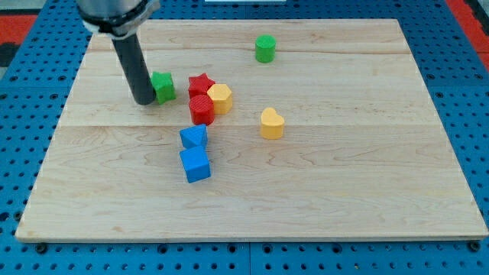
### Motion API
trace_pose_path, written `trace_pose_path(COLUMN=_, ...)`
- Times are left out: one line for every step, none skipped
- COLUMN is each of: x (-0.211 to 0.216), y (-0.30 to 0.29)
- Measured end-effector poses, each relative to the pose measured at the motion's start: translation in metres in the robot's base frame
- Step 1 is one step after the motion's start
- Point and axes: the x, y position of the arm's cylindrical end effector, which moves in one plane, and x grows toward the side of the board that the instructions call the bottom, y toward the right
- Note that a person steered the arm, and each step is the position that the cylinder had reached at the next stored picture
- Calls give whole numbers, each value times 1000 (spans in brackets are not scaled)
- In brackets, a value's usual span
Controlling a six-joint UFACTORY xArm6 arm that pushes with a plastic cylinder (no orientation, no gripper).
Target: Move the green star to the top of the board
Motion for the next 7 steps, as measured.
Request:
trace_pose_path(x=0, y=0)
trace_pose_path(x=-47, y=0)
trace_pose_path(x=-56, y=0)
trace_pose_path(x=-68, y=4)
trace_pose_path(x=-79, y=10)
trace_pose_path(x=-78, y=-5)
trace_pose_path(x=-24, y=-10)
